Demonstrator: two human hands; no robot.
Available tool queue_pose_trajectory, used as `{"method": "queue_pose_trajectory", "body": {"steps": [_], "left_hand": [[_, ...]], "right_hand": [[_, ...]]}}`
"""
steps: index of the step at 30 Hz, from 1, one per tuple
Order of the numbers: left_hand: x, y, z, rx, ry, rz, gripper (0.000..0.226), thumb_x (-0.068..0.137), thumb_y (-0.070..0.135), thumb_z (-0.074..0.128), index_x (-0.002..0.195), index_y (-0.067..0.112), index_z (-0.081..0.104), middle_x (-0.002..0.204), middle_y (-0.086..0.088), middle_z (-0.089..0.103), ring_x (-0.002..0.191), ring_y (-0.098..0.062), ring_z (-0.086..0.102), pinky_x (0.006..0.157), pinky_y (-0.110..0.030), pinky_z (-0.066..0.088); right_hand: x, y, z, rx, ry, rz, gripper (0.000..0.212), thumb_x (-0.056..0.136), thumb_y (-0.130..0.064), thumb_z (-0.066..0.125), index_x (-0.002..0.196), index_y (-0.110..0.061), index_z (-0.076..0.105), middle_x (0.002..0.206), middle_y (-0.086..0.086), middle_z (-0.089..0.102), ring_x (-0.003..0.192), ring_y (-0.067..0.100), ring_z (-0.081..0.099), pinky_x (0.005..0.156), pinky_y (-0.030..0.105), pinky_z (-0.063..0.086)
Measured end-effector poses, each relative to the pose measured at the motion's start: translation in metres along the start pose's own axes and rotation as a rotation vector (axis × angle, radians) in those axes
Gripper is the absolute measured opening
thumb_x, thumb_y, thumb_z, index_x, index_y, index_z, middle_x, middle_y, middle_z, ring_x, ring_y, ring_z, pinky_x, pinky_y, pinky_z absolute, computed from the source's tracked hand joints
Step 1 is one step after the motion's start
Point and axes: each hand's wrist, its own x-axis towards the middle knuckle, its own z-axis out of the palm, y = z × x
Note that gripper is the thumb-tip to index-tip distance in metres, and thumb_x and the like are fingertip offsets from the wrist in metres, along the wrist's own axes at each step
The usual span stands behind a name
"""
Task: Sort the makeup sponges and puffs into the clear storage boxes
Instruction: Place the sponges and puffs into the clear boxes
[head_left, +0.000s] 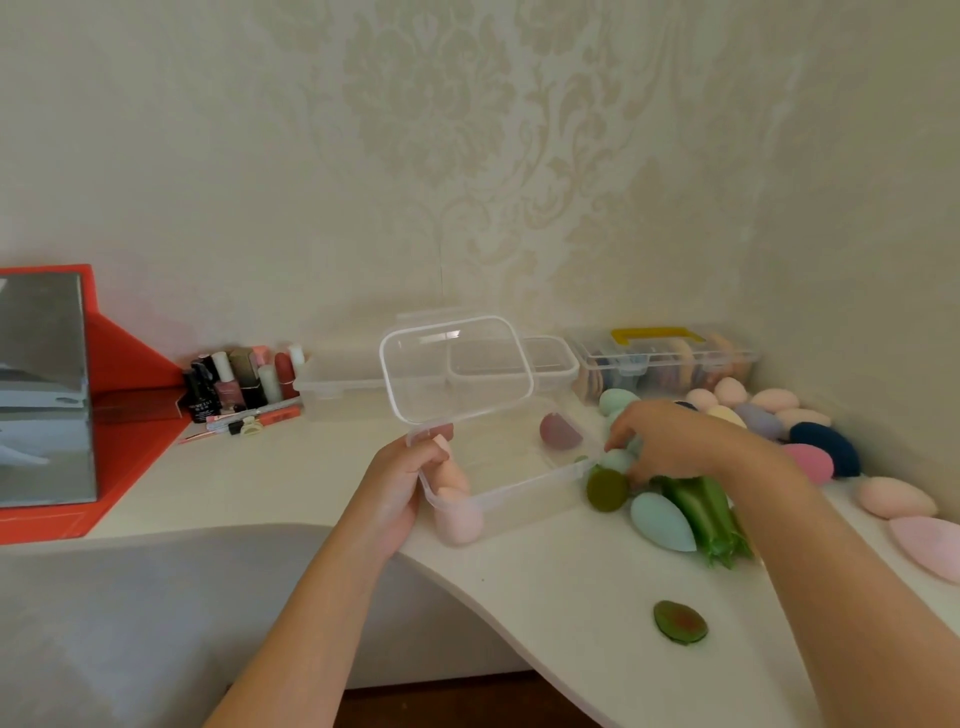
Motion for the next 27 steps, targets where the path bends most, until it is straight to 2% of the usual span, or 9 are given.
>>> {"method": "queue_pose_trajectory", "body": {"steps": [3, 7, 10, 12, 14, 18, 21, 25, 27], "left_hand": [[-0.001, 0.001, 0.0, -0.009, -0.001, 0.0, 0.039, 0.058, 0.012, 0.057, 0.095, 0.008, 0.067, 0.096, -0.001, 0.061, 0.086, -0.012, 0.056, 0.074, -0.024, 0.041], [0.0, 0.001, -0.002, -0.005, -0.006, -0.015, 0.039, 0.058, 0.012, 0.057, 0.096, 0.008, 0.067, 0.097, -0.003, 0.059, 0.087, -0.014, 0.055, 0.076, -0.027, 0.04], [0.001, 0.001, -0.001, -0.009, -0.004, -0.016, 0.039, 0.057, 0.012, 0.058, 0.095, 0.007, 0.067, 0.096, -0.003, 0.059, 0.085, -0.014, 0.055, 0.074, -0.026, 0.04], [0.0, 0.001, -0.001, -0.008, -0.004, -0.014, 0.039, 0.058, 0.012, 0.058, 0.095, 0.007, 0.067, 0.095, -0.002, 0.059, 0.083, -0.013, 0.055, 0.072, -0.026, 0.04], [-0.001, 0.001, -0.001, -0.006, -0.01, -0.017, 0.038, 0.058, 0.011, 0.058, 0.095, 0.007, 0.067, 0.092, -0.002, 0.059, 0.08, -0.013, 0.056, 0.071, -0.026, 0.041], [-0.003, 0.003, 0.0, -0.011, -0.009, -0.019, 0.037, 0.058, 0.01, 0.058, 0.094, 0.007, 0.067, 0.09, -0.004, 0.059, 0.081, -0.016, 0.056, 0.073, -0.028, 0.041], [-0.003, 0.004, 0.001, -0.014, -0.006, -0.023, 0.04, 0.058, 0.011, 0.058, 0.097, 0.005, 0.067, 0.095, -0.005, 0.061, 0.086, -0.016, 0.058, 0.075, -0.027, 0.043], [-0.002, 0.004, -0.001, 0.003, -0.041, -0.021, 0.048, 0.059, 0.01, 0.058, 0.106, 0.001, 0.066, 0.102, -0.01, 0.066, 0.092, -0.018, 0.063, 0.082, -0.028, 0.046], [-0.002, 0.004, -0.001, 0.018, -0.051, -0.016, 0.046, 0.061, 0.009, 0.057, 0.105, 0.001, 0.067, 0.099, -0.011, 0.068, 0.091, -0.019, 0.064, 0.081, -0.029, 0.046]], "right_hand": [[-0.003, 0.0, -0.003, 0.028, 0.065, 0.004, 0.038, 0.074, -0.025, 0.076, 0.106, -0.032, 0.055, 0.109, -0.003, 0.055, 0.093, 0.016, 0.054, 0.069, 0.022, 0.043], [-0.013, -0.009, -0.02, 0.266, 0.328, -0.061, 0.028, 0.089, -0.028, 0.06, 0.113, -0.026, 0.046, 0.104, 0.001, 0.059, 0.089, 0.018, 0.055, 0.069, 0.028, 0.042], [-0.023, -0.032, -0.03, 0.441, 0.3, -0.234, 0.029, 0.094, -0.028, 0.051, 0.123, -0.032, 0.047, 0.108, 0.001, 0.058, 0.087, 0.017, 0.062, 0.079, 0.037, 0.052], [-0.029, -0.052, -0.03, 0.392, 0.231, -0.301, 0.038, 0.09, -0.026, 0.058, 0.124, -0.034, 0.044, 0.102, -0.003, 0.056, 0.082, 0.011, 0.061, 0.074, 0.029, 0.052], [-0.028, -0.069, -0.024, 0.293, 0.223, -0.292, 0.04, 0.083, -0.022, 0.068, 0.116, -0.029, 0.046, 0.099, -0.005, 0.057, 0.079, 0.009, 0.057, 0.066, 0.021, 0.045], [-0.01, -0.101, -0.004, 0.09, 0.229, -0.283, 0.034, 0.081, -0.013, 0.066, 0.114, -0.02, 0.06, 0.113, -0.003, 0.055, 0.096, 0.014, 0.052, 0.075, 0.022, 0.039], [0.002, -0.117, 0.013, 0.005, 0.185, -0.296, 0.035, 0.085, -0.006, 0.058, 0.119, -0.015, 0.057, 0.122, 0.003, 0.054, 0.11, 0.021, 0.053, 0.081, 0.026, 0.042], [0.012, -0.131, 0.02, 0.011, 0.176, -0.305, 0.037, 0.086, -0.001, 0.054, 0.12, -0.012, 0.062, 0.121, 0.007, 0.061, 0.108, 0.022, 0.058, 0.081, 0.022, 0.041], [0.015, -0.135, 0.022, 0.035, 0.209, -0.307, 0.037, 0.086, 0.001, 0.053, 0.119, -0.012, 0.063, 0.117, 0.008, 0.064, 0.105, 0.023, 0.06, 0.082, 0.024, 0.044]]}}
